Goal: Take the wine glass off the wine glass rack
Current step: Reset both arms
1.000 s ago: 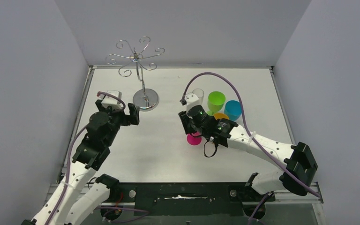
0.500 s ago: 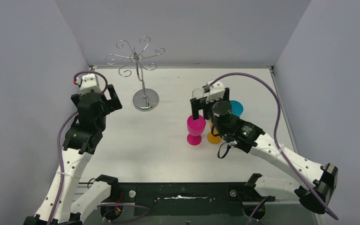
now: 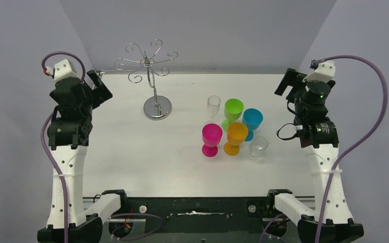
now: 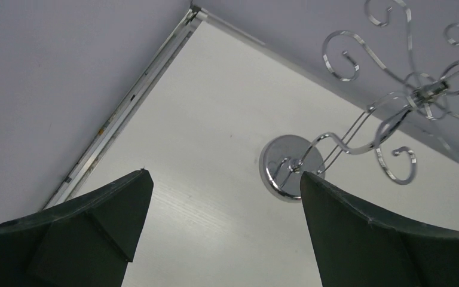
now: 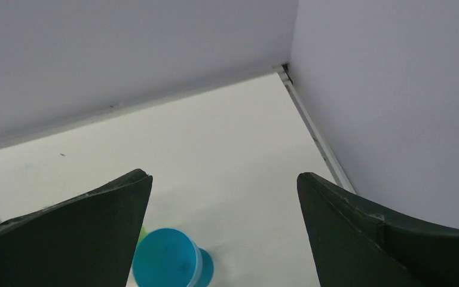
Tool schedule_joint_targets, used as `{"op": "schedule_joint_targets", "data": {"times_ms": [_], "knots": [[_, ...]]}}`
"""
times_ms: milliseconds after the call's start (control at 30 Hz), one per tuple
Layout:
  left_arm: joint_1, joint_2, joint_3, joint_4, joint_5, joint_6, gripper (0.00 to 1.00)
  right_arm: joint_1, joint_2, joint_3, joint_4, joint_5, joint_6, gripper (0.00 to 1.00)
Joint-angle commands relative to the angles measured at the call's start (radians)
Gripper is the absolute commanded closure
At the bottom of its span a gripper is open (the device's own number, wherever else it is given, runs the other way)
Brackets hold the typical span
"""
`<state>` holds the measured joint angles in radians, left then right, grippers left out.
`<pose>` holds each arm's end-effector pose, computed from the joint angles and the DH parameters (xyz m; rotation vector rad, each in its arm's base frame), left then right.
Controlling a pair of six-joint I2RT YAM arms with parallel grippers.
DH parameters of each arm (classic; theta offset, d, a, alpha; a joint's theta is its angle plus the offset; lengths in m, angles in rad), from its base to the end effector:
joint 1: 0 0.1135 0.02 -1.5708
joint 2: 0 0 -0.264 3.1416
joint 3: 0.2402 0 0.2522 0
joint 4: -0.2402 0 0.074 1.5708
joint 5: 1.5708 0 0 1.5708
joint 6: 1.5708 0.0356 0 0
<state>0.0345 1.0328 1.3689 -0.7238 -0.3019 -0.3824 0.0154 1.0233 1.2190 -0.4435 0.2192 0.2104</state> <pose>0.1957 0.0173 0.4368 -0.5925 1.8480 0.0647 0.2167 -0.0044 0.4187 0.3298 1.7825 -0.0391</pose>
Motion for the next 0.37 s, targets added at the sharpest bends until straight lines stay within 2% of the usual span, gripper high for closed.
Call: {"op": "schedule_joint_targets", "data": {"times_ms": [0,133,333], "knots": [[0.005,0.006,0.202,-0.023,0.031,-0.001,0.02,0.014,-0.081,0.185,-0.039,-0.112,-0.048,0.02],[0.000,0.025,0.277,-0.036,0.027,0.006,0.02,0.018,-0.113,0.227,-0.036,-0.058,-0.030,0.02],[-0.003,0.029,0.274,-0.036,0.030,0.017,0.02,0.019,-0.135,0.191,-0.019,0.003,-0.003,0.02]]}}
